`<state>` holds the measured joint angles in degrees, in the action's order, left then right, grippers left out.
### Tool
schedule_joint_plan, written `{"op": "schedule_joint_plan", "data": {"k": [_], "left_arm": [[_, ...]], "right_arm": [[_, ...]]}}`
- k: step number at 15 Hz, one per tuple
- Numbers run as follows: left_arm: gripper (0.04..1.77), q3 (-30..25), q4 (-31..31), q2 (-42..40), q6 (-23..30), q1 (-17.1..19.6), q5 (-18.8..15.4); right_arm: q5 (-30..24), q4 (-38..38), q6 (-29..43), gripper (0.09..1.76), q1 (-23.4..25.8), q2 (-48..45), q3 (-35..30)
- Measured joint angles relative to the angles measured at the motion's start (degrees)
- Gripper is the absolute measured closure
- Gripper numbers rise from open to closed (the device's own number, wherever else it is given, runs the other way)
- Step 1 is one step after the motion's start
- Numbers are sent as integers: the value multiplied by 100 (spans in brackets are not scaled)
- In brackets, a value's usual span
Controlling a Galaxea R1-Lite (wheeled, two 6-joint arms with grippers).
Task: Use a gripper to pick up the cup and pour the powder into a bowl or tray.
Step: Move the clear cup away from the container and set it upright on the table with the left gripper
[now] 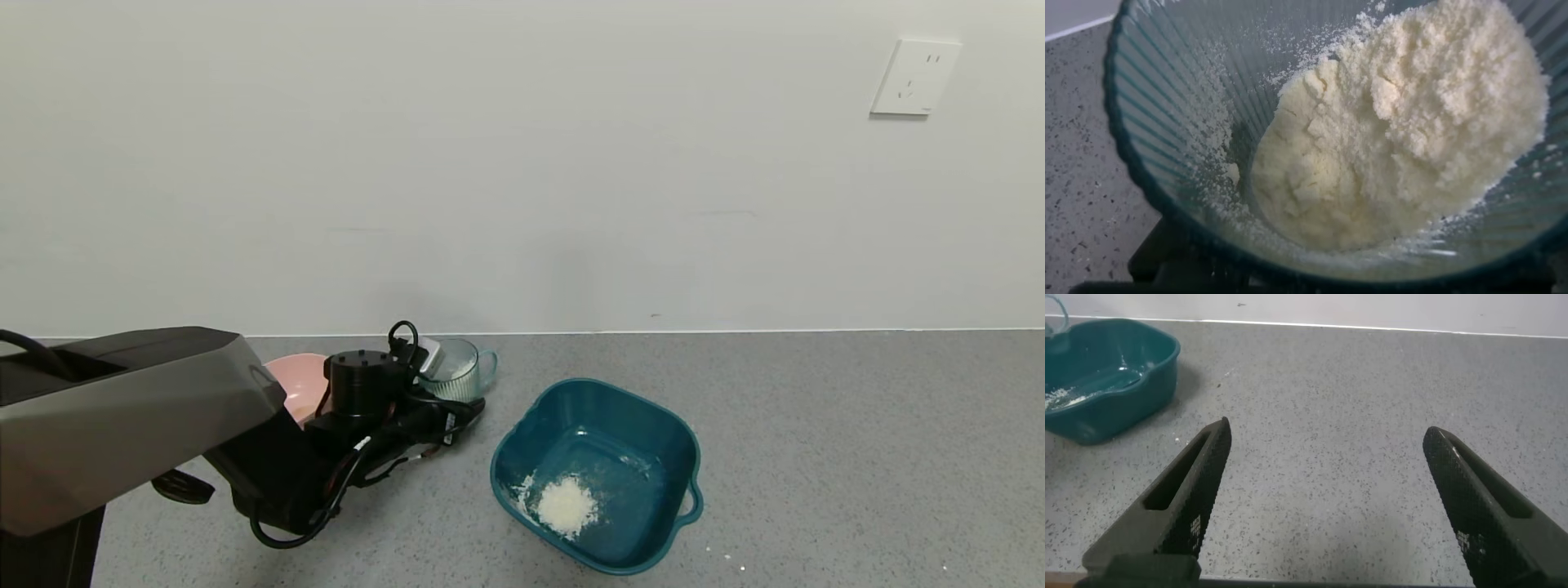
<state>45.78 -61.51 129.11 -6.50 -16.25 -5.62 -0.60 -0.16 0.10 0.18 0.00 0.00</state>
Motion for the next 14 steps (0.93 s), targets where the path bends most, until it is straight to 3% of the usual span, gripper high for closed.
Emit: {"op": "schedule_joint_plan", "data": {"k": [5,14], "left_arm": [[54,0,-15,110,35,-26,52],[24,-20,40,145,39,-52,89]], "right_arm": [[-2,0,4,14,0,0,0],[2,0,0,14,0,0,0]]}}
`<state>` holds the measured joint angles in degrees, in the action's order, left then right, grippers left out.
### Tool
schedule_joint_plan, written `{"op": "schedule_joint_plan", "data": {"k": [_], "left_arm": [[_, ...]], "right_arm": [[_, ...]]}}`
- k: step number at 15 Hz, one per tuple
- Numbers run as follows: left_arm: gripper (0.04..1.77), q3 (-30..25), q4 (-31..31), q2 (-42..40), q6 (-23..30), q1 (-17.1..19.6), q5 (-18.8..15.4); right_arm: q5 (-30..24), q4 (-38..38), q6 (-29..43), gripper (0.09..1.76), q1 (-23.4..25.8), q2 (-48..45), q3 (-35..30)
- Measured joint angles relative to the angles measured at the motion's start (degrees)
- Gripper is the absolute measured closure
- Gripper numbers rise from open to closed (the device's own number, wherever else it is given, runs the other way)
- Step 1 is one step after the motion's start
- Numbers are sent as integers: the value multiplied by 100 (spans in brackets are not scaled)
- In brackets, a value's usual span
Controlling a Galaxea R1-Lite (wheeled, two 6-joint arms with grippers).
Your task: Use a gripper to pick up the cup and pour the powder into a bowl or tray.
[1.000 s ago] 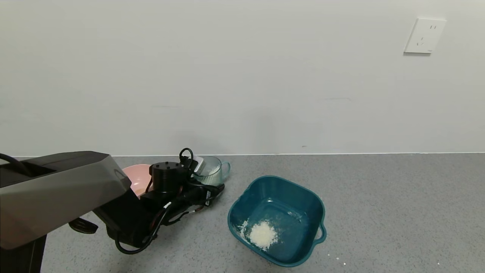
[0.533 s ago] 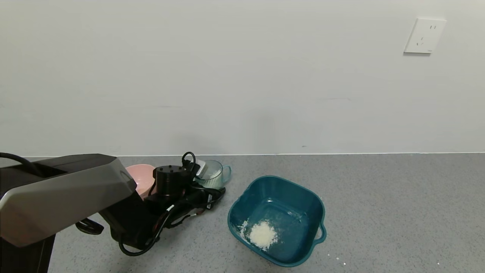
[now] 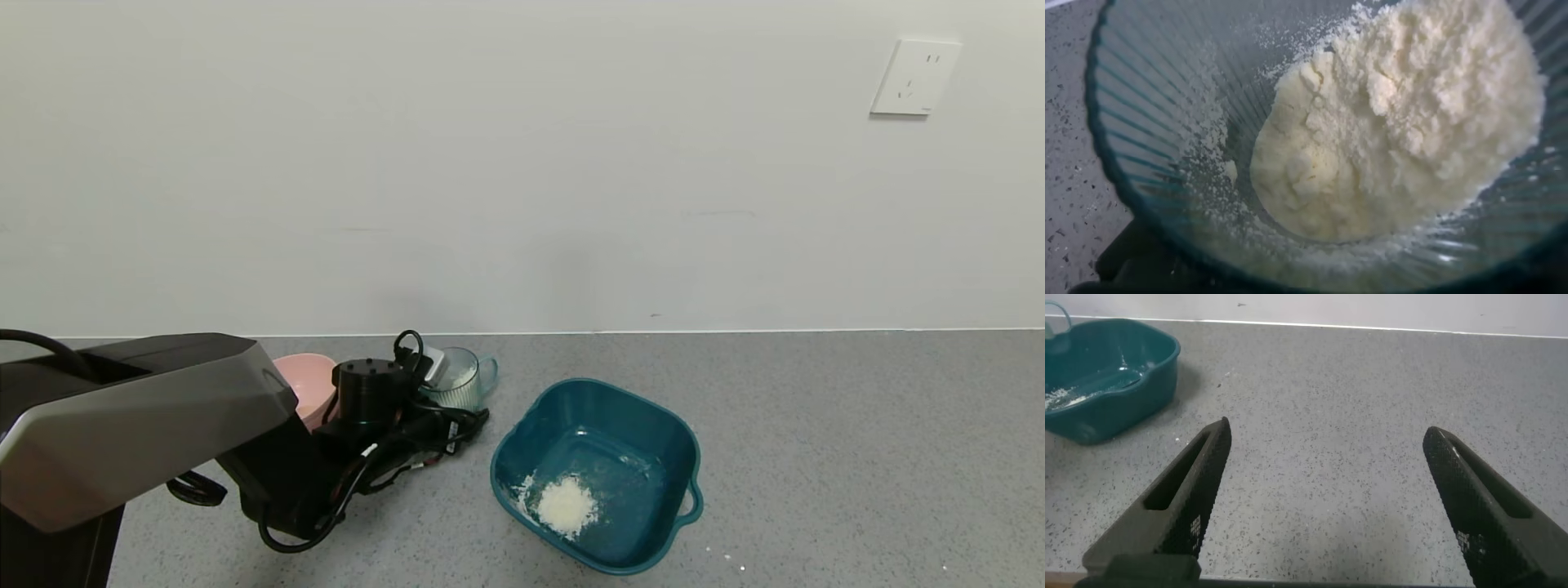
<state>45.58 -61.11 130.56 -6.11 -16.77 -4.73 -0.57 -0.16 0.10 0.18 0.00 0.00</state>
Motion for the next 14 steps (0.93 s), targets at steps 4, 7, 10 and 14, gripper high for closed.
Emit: {"op": "schedule_joint_plan", "data": {"k": [4,7,10,14], "left_arm": [[18,-62,588,-347,-15,21,38],[15,-62,1186,-866,-17,79,41],[13,-101,1916,-1568,-26,184,55],[12,-165,3020,-2839,-15,317,96]], "right_arm": [[-2,0,1,14,0,0,0],[0,0,0,14,0,0,0],[0,0,0,14,0,0,0],[-2,0,0,14,0,0,0]]}}
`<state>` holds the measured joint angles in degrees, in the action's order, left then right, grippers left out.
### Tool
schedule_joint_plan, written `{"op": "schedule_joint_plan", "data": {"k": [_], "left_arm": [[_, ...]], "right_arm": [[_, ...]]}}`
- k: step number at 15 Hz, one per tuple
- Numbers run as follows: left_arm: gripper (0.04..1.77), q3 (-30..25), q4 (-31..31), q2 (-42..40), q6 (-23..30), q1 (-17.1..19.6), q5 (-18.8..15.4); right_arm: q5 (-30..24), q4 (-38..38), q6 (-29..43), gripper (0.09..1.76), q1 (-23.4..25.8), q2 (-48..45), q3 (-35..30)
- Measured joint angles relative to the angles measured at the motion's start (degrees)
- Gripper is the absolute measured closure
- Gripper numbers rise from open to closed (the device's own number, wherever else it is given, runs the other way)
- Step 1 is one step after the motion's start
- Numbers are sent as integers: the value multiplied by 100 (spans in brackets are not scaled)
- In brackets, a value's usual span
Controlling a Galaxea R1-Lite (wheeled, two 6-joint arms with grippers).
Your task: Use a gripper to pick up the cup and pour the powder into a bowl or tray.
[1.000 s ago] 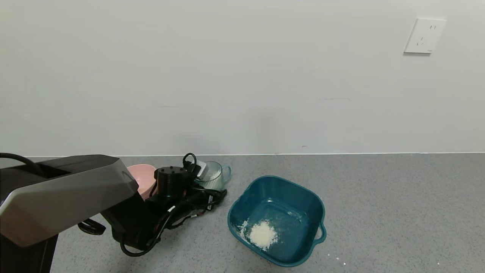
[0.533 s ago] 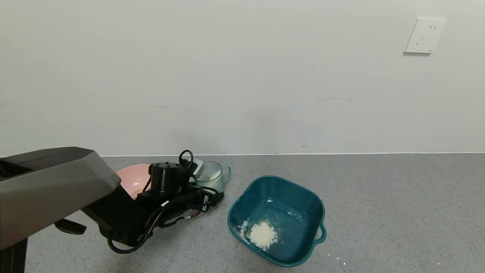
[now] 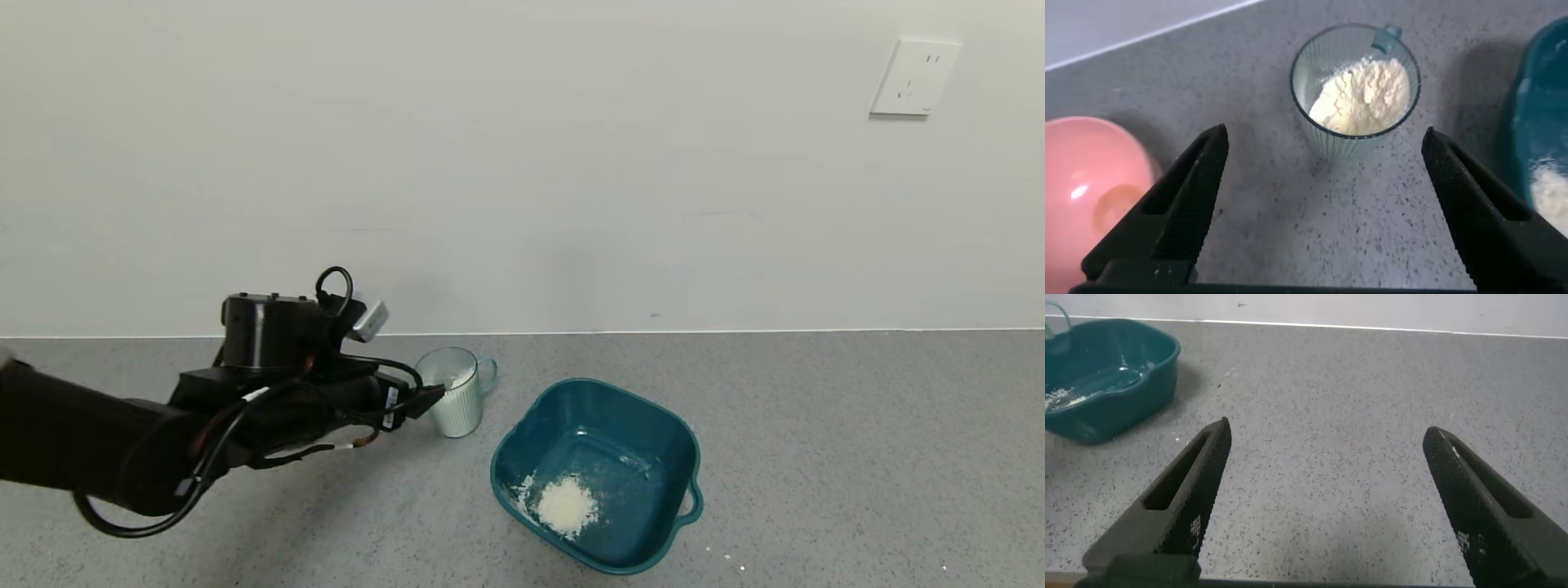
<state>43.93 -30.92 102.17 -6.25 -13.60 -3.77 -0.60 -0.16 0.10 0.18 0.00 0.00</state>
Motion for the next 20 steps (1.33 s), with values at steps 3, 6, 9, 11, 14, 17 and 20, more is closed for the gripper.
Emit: {"op": "schedule_joint_plan", "data": {"k": [3,6,9,11,14,17,20], "left_arm": [[11,-152,653,-1137,61,126,113],[11,-350,1406,-2365,229,261,283],[10,-579,2144,-3605,276,424,352],[10,-739,2654,-4498,282,488,369],[10,-937,3488,-5841,286,518,397],[10,-985,4386,-7158,279,532,473],[10,-868,4959,-8114,319,549,875]], "right_arm": [[2,2,0,14,0,0,0],[0,0,0,14,0,0,0],[2,0,0,14,0,0,0],[0,0,0,14,0,0,0],[0,0,0,14,0,0,0],[0,0,0,14,0,0,0],[0,0,0,14,0,0,0]]}}
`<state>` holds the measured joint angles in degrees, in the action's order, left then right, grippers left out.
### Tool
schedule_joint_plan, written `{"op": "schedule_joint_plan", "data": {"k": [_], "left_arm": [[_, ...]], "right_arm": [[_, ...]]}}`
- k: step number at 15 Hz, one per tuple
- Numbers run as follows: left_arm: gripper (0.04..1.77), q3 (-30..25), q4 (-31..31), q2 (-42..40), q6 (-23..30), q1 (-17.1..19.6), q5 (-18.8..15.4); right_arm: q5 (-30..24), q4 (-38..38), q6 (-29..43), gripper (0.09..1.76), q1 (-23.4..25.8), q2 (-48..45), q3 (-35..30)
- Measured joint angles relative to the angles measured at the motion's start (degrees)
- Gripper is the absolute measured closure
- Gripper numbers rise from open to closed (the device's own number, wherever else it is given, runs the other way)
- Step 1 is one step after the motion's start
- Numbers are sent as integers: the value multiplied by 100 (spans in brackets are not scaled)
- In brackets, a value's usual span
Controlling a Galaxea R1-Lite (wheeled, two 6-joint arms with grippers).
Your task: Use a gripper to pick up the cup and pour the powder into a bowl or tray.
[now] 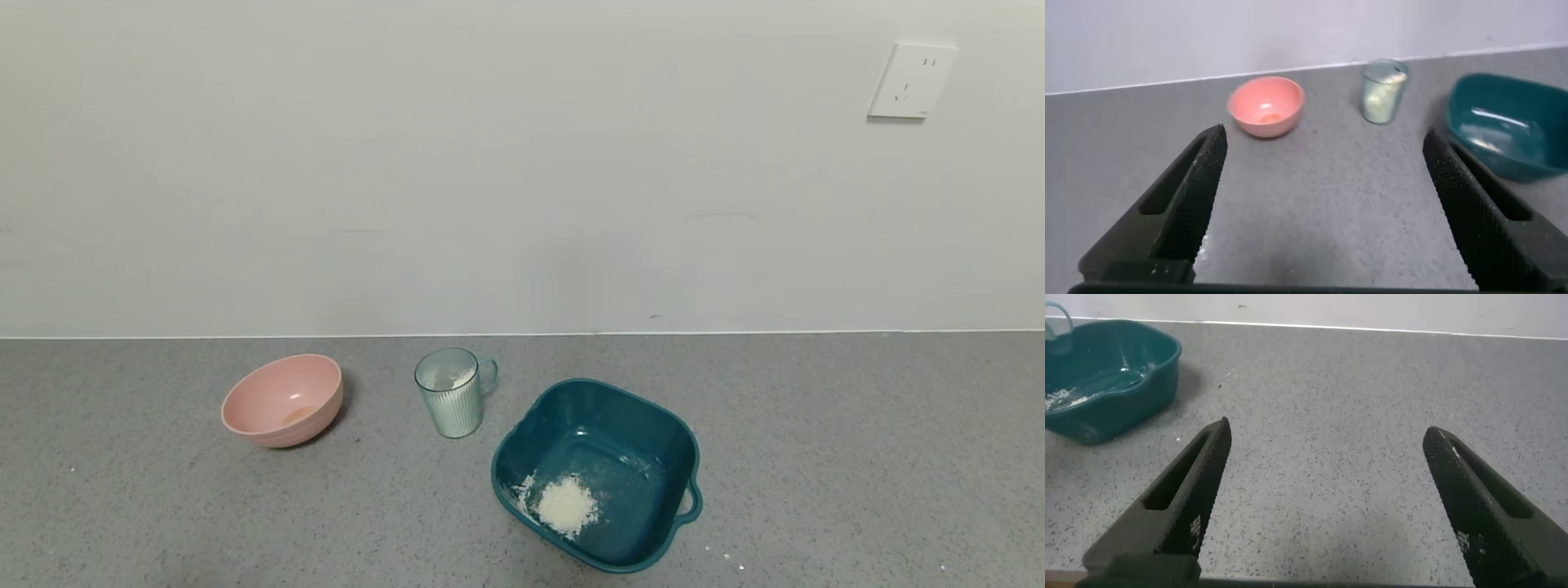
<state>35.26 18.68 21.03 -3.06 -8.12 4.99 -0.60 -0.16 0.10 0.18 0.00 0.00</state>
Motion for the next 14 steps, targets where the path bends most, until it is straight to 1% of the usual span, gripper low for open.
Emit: {"op": "schedule_joint_plan", "data": {"k": [1,2,4,5,7,10,12,14], "left_arm": [[10,41,32,-177,15,18,265],[10,105,39,-293,12,57,347],[10,239,185,-414,-5,308,363],[9,317,332,-466,-29,523,325],[9,280,369,-594,-38,683,121],[9,-138,317,-946,-40,746,-238],[9,-485,12,-1219,-35,777,-499],[9,-940,-553,-1449,-52,791,-646]], "right_arm": [[2,0,0,14,0,0,0],[0,0,0,14,0,0,0],[-2,0,1,14,0,0,0],[0,0,0,14,0,0,0],[0,0,0,14,0,0,0],[2,0,1,14,0,0,0],[0,0,0,14,0,0,0],[0,0,1,14,0,0,0]]}}
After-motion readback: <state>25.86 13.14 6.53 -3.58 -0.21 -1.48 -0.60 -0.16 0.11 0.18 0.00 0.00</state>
